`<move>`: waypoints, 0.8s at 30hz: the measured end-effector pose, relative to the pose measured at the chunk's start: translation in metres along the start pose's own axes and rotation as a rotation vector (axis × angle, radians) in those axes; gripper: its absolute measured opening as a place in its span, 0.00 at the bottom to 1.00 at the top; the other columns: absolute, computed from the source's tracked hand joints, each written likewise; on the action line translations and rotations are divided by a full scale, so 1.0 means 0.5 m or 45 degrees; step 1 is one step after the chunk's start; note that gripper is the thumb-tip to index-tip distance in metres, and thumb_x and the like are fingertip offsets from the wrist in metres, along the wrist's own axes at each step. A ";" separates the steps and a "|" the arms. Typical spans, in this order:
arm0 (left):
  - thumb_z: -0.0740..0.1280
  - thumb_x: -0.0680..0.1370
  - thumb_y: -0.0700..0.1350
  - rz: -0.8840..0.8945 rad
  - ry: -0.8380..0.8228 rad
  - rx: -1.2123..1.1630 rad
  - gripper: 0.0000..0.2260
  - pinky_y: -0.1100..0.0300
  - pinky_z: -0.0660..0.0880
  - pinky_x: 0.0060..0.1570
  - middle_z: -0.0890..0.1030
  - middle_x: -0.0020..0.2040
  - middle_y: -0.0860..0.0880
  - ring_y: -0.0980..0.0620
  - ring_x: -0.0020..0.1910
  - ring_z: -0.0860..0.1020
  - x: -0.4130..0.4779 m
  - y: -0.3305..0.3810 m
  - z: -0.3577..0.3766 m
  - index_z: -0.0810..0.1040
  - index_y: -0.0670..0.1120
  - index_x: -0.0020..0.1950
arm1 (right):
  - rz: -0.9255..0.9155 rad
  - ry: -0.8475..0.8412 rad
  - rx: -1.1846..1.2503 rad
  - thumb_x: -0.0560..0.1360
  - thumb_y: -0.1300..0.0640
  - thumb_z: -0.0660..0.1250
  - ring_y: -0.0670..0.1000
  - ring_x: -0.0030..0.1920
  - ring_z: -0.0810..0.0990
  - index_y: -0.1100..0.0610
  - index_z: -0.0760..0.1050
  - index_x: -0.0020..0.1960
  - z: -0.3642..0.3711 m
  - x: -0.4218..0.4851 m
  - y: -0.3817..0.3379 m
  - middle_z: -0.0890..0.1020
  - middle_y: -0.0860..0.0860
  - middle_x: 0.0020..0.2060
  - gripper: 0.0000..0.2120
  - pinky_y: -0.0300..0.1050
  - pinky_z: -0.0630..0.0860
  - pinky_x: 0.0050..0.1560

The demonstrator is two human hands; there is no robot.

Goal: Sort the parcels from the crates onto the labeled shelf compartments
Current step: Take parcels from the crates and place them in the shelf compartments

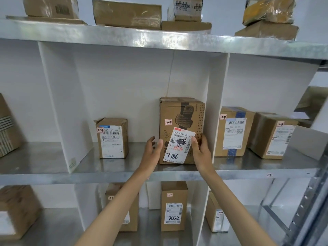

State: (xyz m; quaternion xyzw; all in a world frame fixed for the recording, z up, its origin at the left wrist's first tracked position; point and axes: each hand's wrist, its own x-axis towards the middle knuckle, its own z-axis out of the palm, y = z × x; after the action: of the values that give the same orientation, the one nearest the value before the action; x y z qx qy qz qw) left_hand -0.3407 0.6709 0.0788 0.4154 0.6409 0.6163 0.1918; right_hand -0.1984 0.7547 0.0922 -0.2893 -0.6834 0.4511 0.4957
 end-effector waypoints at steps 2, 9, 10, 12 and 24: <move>0.53 0.79 0.60 0.030 0.004 0.012 0.28 0.61 0.61 0.62 0.62 0.75 0.49 0.51 0.71 0.64 -0.003 0.008 -0.003 0.54 0.50 0.76 | -0.090 0.029 -0.043 0.81 0.50 0.56 0.42 0.58 0.72 0.54 0.58 0.74 -0.004 -0.005 -0.010 0.73 0.49 0.65 0.23 0.18 0.69 0.42; 0.53 0.81 0.56 0.199 0.172 -0.055 0.22 0.65 0.59 0.59 0.64 0.73 0.52 0.62 0.64 0.63 -0.033 0.023 -0.015 0.61 0.50 0.73 | -0.290 0.203 -0.201 0.79 0.42 0.54 0.44 0.74 0.59 0.53 0.52 0.77 -0.008 -0.036 -0.024 0.61 0.47 0.75 0.31 0.42 0.59 0.73; 0.53 0.81 0.55 0.226 0.213 -0.078 0.21 0.66 0.60 0.60 0.65 0.72 0.52 0.62 0.65 0.63 -0.038 0.023 -0.018 0.62 0.50 0.73 | -0.335 0.223 -0.213 0.79 0.43 0.54 0.42 0.73 0.59 0.53 0.53 0.76 -0.008 -0.045 -0.030 0.61 0.47 0.74 0.30 0.36 0.58 0.71; 0.55 0.81 0.53 0.294 0.286 -0.108 0.19 0.69 0.61 0.59 0.67 0.70 0.52 0.60 0.66 0.65 -0.049 0.024 -0.025 0.65 0.49 0.71 | -0.449 0.267 -0.233 0.80 0.46 0.55 0.40 0.70 0.61 0.53 0.57 0.75 -0.005 -0.061 -0.041 0.63 0.48 0.72 0.26 0.30 0.59 0.68; 0.55 0.79 0.51 0.473 0.613 -0.025 0.16 0.75 0.64 0.59 0.74 0.61 0.52 0.63 0.62 0.70 -0.175 0.022 -0.151 0.72 0.46 0.62 | -0.689 -0.097 -0.156 0.81 0.53 0.54 0.47 0.62 0.70 0.57 0.68 0.65 0.136 -0.151 -0.061 0.73 0.51 0.60 0.15 0.38 0.64 0.65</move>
State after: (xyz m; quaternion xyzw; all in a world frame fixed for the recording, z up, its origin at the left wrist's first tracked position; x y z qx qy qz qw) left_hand -0.3436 0.5550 0.0786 0.3656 0.5751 0.7277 -0.0775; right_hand -0.2351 0.6555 0.0813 -0.1088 -0.7799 0.2707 0.5538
